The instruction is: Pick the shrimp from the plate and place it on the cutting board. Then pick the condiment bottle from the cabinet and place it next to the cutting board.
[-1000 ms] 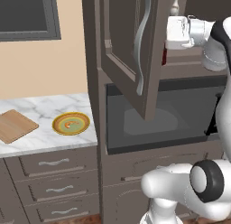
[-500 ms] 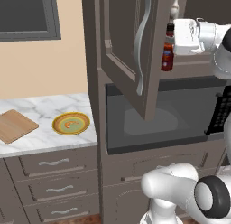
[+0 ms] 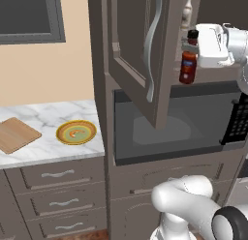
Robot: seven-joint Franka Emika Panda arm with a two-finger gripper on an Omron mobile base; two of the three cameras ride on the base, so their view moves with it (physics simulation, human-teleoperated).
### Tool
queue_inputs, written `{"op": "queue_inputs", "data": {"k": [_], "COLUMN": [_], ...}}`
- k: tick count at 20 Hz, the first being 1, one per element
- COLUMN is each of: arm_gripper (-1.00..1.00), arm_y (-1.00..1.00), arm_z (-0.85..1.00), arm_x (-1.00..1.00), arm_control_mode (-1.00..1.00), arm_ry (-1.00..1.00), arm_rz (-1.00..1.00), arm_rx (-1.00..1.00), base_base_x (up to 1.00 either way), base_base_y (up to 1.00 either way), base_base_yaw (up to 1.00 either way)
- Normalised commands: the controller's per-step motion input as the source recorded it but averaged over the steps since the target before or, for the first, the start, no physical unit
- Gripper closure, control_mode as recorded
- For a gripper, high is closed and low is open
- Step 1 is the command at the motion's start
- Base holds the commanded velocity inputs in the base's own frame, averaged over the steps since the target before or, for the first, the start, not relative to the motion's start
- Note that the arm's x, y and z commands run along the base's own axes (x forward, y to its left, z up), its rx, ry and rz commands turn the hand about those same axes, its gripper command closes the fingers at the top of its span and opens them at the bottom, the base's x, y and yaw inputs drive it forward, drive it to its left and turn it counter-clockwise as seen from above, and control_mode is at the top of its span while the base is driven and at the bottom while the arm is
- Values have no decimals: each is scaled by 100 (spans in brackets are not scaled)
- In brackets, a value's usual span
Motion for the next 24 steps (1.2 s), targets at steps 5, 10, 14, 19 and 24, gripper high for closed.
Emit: {"op": "queue_inputs", "data": {"k": [5, 10, 14, 19, 24], "arm_gripper": [100, 100, 100, 100, 100], "arm_y": [0, 0, 0, 0, 0], "arm_z": [0, 0, -7, -16, -24], "arm_x": [-53, -52, -47, -50, -49], "arm_control_mode": [-100, -100, -100, -100, -100], "arm_ry": [-1, -1, -2, -4, -6], "arm_rz": [0, 0, 0, 0, 0], "arm_rx": [0, 0, 0, 0, 0], "base_base_x": [0, 0, 0, 0, 0], "base_base_y": [0, 0, 0, 0, 0], "base_base_yaw": [0, 0, 0, 0, 0]}}
